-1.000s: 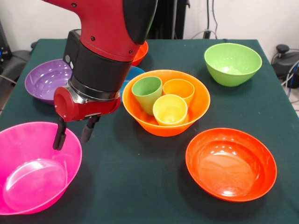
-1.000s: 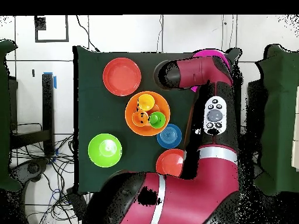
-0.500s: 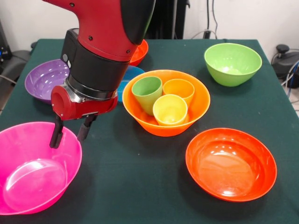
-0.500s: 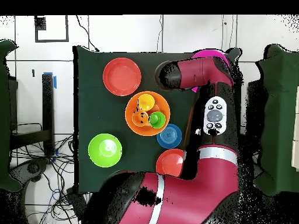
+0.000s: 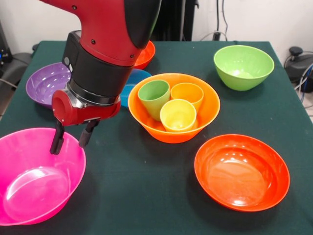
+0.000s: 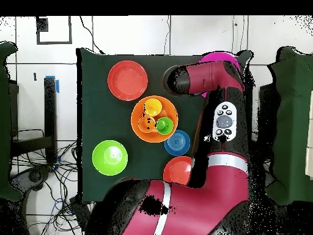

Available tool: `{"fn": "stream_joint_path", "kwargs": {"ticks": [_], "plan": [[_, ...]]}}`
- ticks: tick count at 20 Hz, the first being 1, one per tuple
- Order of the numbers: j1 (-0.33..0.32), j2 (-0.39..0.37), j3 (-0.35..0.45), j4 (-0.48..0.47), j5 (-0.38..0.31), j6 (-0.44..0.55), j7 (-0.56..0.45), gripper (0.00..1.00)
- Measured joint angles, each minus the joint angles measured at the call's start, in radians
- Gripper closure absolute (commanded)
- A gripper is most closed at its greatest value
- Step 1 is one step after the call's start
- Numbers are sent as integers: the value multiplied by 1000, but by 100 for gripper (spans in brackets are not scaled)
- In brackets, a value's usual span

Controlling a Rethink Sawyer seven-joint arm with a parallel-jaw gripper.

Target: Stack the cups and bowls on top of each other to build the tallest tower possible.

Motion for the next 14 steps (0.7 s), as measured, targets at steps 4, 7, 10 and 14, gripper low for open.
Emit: {"fn": "stream_joint_path", "kwargs": {"ticks": [4,7,10,14], "plan": [[0,13,-2,0,3,0,0,0],[0,17,-2,1,5,0,0,0],[0,17,-2,5,14,0,0,0],[0,17,-2,13,30,0,0,0]]}}
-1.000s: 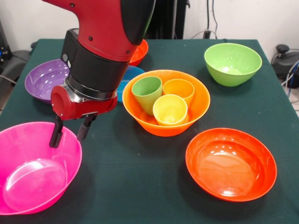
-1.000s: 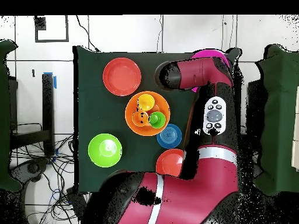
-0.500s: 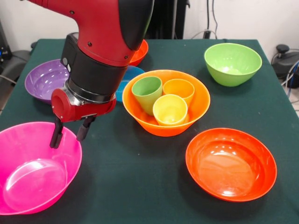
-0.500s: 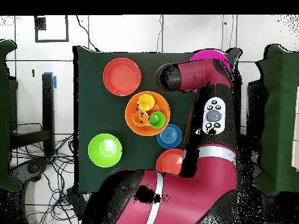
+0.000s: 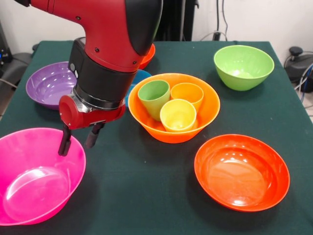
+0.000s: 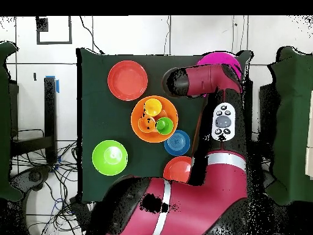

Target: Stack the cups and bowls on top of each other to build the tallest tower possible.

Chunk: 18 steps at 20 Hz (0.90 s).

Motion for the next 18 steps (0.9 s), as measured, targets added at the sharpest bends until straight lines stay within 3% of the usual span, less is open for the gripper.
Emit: {"fn": "stream_joint_path", "kwargs": {"ticks": [18], "plan": [[3,3,-1,13,32,-9,0,0]]}}
